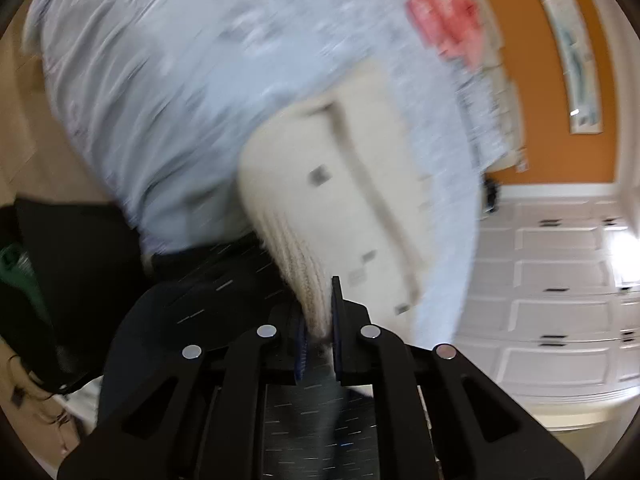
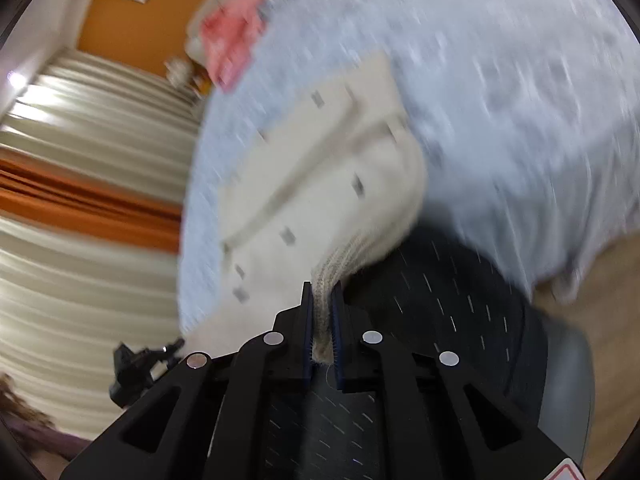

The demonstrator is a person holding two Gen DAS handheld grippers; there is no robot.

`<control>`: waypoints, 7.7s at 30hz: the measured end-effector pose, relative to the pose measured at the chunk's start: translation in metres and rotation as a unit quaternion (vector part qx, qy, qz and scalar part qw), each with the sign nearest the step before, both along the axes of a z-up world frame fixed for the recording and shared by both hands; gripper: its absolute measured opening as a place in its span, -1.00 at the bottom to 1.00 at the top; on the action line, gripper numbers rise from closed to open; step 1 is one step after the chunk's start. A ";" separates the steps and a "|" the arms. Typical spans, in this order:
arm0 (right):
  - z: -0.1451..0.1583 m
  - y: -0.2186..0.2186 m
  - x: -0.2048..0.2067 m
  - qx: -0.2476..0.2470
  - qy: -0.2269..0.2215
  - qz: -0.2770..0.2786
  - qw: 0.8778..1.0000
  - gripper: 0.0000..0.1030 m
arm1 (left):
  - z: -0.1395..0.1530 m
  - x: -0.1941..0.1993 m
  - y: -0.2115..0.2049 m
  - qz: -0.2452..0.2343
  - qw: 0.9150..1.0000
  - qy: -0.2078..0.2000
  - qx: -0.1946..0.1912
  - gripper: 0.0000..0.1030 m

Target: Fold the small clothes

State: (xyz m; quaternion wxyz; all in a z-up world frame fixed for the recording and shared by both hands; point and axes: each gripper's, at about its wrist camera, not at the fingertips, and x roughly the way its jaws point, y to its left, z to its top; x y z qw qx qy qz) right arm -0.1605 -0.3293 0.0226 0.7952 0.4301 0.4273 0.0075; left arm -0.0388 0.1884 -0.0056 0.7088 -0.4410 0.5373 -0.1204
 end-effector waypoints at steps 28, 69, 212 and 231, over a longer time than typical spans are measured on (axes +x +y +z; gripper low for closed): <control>-0.087 -0.135 0.297 -0.002 0.000 -0.129 0.992 -0.03 | -0.052 0.355 -0.112 0.020 0.988 -0.032 0.148 0.08; -0.093 -0.076 0.312 -0.215 0.100 0.062 0.969 0.25 | -0.060 0.340 -0.149 -0.144 0.943 -0.068 0.292 0.67; -0.104 0.066 0.355 -0.208 0.132 0.198 0.949 -0.83 | -0.112 0.200 -0.084 -0.038 0.958 0.047 0.281 0.90; -0.119 0.123 0.351 -0.248 0.136 0.236 0.930 -0.79 | -0.118 0.211 -0.103 -0.038 0.945 0.049 0.321 0.91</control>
